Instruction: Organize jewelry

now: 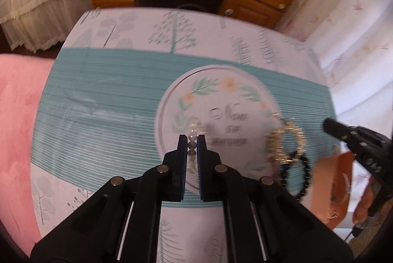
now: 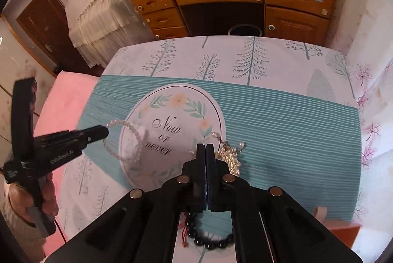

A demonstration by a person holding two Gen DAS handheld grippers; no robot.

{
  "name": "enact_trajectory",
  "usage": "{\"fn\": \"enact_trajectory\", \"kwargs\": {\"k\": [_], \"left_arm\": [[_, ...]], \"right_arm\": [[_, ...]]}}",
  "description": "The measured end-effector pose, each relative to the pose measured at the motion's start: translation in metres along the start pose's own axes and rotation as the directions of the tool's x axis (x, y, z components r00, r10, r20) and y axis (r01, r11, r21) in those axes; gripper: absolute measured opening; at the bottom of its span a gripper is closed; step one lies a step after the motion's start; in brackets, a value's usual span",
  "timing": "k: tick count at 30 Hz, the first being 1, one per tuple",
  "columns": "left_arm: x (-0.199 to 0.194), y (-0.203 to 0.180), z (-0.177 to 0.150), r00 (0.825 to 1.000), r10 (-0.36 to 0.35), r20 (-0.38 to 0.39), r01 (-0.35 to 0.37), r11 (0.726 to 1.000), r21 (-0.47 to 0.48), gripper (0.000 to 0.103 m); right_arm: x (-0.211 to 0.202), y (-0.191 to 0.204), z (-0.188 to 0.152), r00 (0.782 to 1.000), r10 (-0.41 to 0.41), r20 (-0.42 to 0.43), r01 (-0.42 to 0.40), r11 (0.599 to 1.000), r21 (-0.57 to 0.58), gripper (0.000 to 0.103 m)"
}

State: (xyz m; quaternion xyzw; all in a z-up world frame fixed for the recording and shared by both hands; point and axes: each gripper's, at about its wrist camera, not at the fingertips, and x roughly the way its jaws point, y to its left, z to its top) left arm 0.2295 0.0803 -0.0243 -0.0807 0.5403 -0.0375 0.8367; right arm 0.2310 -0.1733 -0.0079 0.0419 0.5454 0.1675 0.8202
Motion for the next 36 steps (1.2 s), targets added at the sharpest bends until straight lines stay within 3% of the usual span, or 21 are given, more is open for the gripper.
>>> {"fn": "enact_trajectory", "kwargs": {"k": [4, 7, 9, 11, 18, 23, 25, 30, 36], "left_arm": [[-0.028, -0.02, -0.003, 0.998, -0.043, 0.04, 0.042, 0.999, 0.028, 0.005], [-0.044, -0.033, -0.004, 0.996, -0.069, 0.054, 0.067, 0.997, 0.045, 0.005], [-0.056, -0.041, -0.007, 0.994, -0.089, 0.061, 0.085, 0.994, 0.062, 0.005], [-0.064, -0.047, -0.01, 0.993, -0.098, 0.064, 0.094, 0.993, 0.074, 0.005], [-0.074, -0.058, -0.013, 0.99, -0.126, 0.06, 0.12, 0.988, 0.096, 0.005], [-0.071, -0.06, -0.013, 0.989, -0.14, 0.046, 0.136, 0.986, 0.095, 0.005], [-0.07, -0.062, -0.014, 0.989, -0.143, 0.041, 0.138, 0.986, 0.098, 0.005], [-0.072, -0.066, -0.016, 0.987, -0.158, 0.042, 0.153, 0.983, 0.106, 0.005], [-0.078, -0.072, -0.019, 0.983, -0.176, 0.046, 0.169, 0.978, 0.123, 0.005]], "right_arm": [[0.001, 0.0, -0.005, 0.998, 0.01, -0.064, -0.01, 1.0, 0.006, 0.001], [0.013, -0.004, -0.008, 0.995, -0.041, -0.095, 0.042, 0.999, 0.014, 0.009], [0.019, -0.009, -0.008, 0.992, -0.07, -0.103, 0.073, 0.997, 0.025, 0.033], [0.026, -0.016, -0.008, 0.99, -0.094, -0.106, 0.099, 0.994, 0.04, 0.041], [0.061, -0.035, -0.008, 0.981, -0.111, -0.156, 0.125, 0.989, 0.08, 0.041], [0.074, -0.036, -0.011, 0.982, -0.076, -0.17, 0.094, 0.99, 0.102, 0.04], [0.078, -0.033, -0.013, 0.982, -0.076, -0.174, 0.093, 0.991, 0.092, 0.029], [0.076, -0.023, -0.019, 0.984, -0.09, -0.153, 0.102, 0.992, 0.074, 0.024], [0.051, -0.023, -0.027, 0.994, -0.027, -0.102, 0.039, 0.993, 0.113, 0.024]]}}
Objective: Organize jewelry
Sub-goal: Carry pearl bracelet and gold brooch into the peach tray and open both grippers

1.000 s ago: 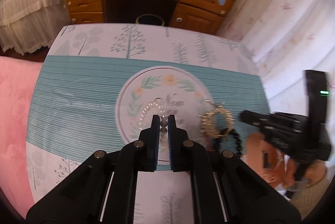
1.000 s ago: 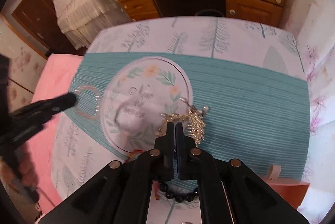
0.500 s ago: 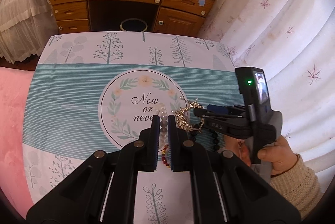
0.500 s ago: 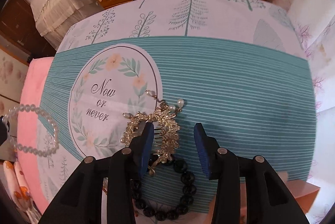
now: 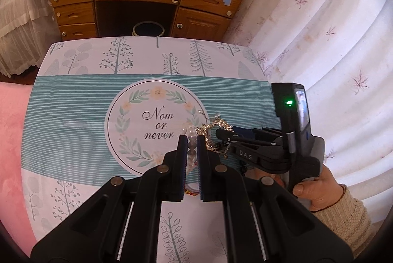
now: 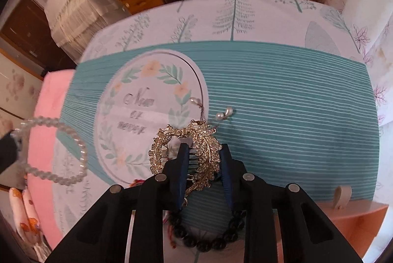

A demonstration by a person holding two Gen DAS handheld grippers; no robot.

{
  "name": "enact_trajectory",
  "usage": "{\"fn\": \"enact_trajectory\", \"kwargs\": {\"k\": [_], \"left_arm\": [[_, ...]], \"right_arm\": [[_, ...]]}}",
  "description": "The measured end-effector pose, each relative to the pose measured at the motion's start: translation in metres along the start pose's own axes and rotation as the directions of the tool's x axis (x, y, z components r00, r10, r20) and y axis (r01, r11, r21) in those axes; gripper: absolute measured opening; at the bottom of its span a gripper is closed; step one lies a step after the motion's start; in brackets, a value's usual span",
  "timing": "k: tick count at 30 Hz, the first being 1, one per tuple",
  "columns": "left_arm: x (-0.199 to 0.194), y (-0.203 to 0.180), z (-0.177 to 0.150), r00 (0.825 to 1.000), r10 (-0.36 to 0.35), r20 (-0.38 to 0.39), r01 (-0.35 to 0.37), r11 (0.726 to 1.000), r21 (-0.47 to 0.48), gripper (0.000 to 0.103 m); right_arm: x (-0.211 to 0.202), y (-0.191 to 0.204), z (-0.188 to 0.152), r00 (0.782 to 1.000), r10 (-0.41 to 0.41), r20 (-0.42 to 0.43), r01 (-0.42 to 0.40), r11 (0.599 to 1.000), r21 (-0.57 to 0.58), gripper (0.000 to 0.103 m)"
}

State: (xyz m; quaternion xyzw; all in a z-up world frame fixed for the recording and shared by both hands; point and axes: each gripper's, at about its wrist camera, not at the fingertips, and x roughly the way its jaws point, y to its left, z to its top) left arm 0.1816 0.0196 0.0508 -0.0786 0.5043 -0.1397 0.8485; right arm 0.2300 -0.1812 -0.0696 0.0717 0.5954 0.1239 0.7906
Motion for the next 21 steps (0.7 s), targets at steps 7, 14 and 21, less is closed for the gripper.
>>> {"fn": "enact_trajectory", "kwargs": {"k": [7, 14, 21], "left_arm": [[-0.008, -0.02, -0.004, 0.999, -0.034, -0.003, 0.034, 0.999, 0.039, 0.005], [-0.009, -0.065, -0.011, 0.991, -0.132, -0.017, 0.133, 0.987, 0.091, 0.005], [0.025, -0.139, -0.027, 0.98, -0.183, -0.082, 0.195, 0.964, 0.181, 0.005]], "right_arm": [[-0.069, -0.017, -0.025, 0.987, 0.094, 0.127, -0.102, 0.993, 0.055, 0.024], [-0.155, -0.058, -0.089, 0.964, 0.039, 0.264, -0.074, 0.989, 0.125, 0.024], [-0.183, -0.107, -0.163, 0.962, -0.051, 0.27, -0.023, 0.965, 0.263, 0.024]]}}
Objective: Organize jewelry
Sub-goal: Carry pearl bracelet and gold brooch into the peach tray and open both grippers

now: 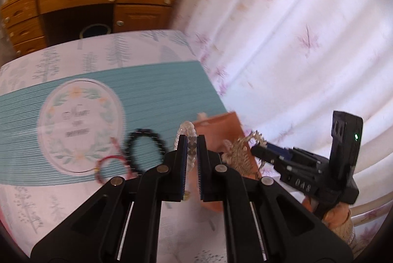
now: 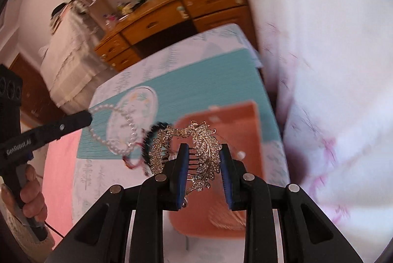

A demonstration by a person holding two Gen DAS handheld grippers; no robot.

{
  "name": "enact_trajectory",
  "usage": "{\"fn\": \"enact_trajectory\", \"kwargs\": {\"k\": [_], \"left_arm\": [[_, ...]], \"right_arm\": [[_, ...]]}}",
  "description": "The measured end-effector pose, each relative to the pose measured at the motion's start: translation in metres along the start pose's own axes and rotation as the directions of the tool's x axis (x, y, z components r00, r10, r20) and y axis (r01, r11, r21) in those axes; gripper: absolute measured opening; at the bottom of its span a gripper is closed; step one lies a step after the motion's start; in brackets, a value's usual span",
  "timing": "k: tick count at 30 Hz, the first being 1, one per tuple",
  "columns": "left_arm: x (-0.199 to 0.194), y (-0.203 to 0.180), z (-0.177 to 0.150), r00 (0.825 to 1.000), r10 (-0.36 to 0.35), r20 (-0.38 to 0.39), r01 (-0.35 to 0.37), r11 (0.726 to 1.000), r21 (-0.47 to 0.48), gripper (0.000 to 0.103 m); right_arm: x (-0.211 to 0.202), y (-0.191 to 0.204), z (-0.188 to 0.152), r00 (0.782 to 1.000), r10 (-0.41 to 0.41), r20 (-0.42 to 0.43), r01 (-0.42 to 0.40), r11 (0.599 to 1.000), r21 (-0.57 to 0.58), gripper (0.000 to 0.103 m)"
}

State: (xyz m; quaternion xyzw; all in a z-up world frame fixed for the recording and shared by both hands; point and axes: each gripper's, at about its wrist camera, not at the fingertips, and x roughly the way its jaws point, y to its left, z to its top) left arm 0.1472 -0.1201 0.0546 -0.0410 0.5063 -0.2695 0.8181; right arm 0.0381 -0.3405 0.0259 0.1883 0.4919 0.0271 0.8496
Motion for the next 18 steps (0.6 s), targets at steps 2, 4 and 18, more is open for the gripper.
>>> {"fn": "enact_trajectory", "kwargs": {"k": [2, 4, 18], "left_arm": [[0.02, -0.017, -0.002, 1.0, -0.004, -0.026, 0.005, 1.0, 0.024, 0.005], [0.039, -0.031, -0.004, 0.999, -0.008, -0.052, 0.01, 0.999, 0.038, 0.005], [0.115, -0.067, -0.03, 0.98, 0.141, -0.138, -0.111, 0.973, 0.203, 0.01]], "right_arm": [[-0.007, -0.015, -0.014, 1.0, -0.007, 0.004, 0.007, 0.999, 0.043, 0.024], [-0.014, -0.028, -0.025, 0.999, -0.024, 0.027, 0.022, 0.997, 0.072, 0.024], [-0.022, -0.05, -0.038, 0.965, -0.239, 0.109, 0.234, 0.971, 0.053, 0.024]]}}
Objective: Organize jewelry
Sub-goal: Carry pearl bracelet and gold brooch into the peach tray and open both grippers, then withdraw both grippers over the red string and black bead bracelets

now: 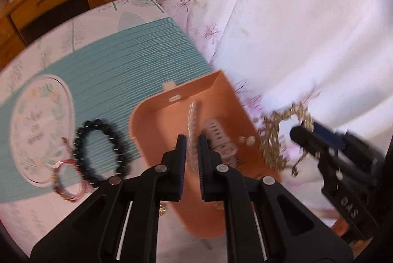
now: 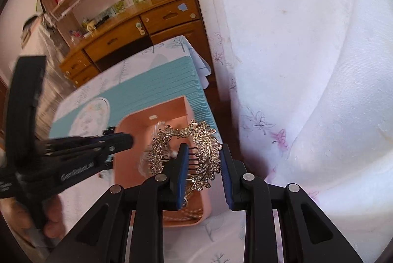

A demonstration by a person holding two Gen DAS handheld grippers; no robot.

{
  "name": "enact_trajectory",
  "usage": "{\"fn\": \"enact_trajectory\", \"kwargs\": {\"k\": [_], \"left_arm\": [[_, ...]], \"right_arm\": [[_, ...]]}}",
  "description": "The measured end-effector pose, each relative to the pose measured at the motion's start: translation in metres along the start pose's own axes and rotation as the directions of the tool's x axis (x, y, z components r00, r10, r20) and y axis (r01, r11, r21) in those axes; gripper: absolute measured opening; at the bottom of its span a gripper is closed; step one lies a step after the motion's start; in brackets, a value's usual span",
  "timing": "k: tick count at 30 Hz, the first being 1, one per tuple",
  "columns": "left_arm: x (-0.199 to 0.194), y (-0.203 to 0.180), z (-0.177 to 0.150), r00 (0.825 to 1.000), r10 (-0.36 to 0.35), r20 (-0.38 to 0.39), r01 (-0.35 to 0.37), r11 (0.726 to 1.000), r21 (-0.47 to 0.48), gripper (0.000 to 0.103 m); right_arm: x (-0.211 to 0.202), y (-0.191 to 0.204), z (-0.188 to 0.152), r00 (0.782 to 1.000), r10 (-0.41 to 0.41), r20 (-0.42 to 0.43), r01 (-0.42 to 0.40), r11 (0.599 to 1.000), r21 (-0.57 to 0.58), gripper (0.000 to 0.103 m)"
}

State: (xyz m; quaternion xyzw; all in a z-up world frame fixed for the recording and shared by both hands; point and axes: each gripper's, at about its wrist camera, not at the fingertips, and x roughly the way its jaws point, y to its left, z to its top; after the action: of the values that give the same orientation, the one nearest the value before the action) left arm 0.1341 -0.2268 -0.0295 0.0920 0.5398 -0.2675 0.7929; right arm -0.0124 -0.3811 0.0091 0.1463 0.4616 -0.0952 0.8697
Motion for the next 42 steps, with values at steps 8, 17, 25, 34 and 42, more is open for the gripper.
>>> {"fn": "enact_trajectory", "kwargs": {"k": [8, 17, 25, 34, 42], "left_arm": [[-0.047, 0.031, -0.015, 0.991, 0.008, 0.134, -0.002, 0.999, -0.049, 0.083], [-0.075, 0.083, -0.043, 0.981, 0.048, 0.187, -0.013, 0.983, -0.183, 0.083], [-0.075, 0.098, -0.07, 0.982, 0.032, 0.184, 0.014, 0.97, -0.242, 0.083], [-0.079, 0.094, -0.091, 0.982, 0.044, 0.182, 0.001, 0.971, -0.237, 0.083], [-0.07, 0.105, -0.131, 0.978, 0.154, 0.144, -0.118, 0.966, -0.232, 0.083]], "right_arm": [[0.034, 0.03, -0.002, 0.999, -0.017, -0.032, 0.015, 0.998, -0.067, 0.024], [0.064, 0.077, -0.018, 0.991, 0.086, -0.104, -0.098, 0.988, -0.121, 0.024], [0.065, 0.097, -0.029, 0.975, 0.18, -0.132, -0.196, 0.974, -0.116, 0.021], [0.055, 0.087, -0.028, 0.99, 0.064, -0.124, -0.083, 0.985, -0.151, 0.021], [0.038, 0.097, -0.035, 0.99, 0.095, -0.106, -0.116, 0.971, -0.209, 0.021]]}}
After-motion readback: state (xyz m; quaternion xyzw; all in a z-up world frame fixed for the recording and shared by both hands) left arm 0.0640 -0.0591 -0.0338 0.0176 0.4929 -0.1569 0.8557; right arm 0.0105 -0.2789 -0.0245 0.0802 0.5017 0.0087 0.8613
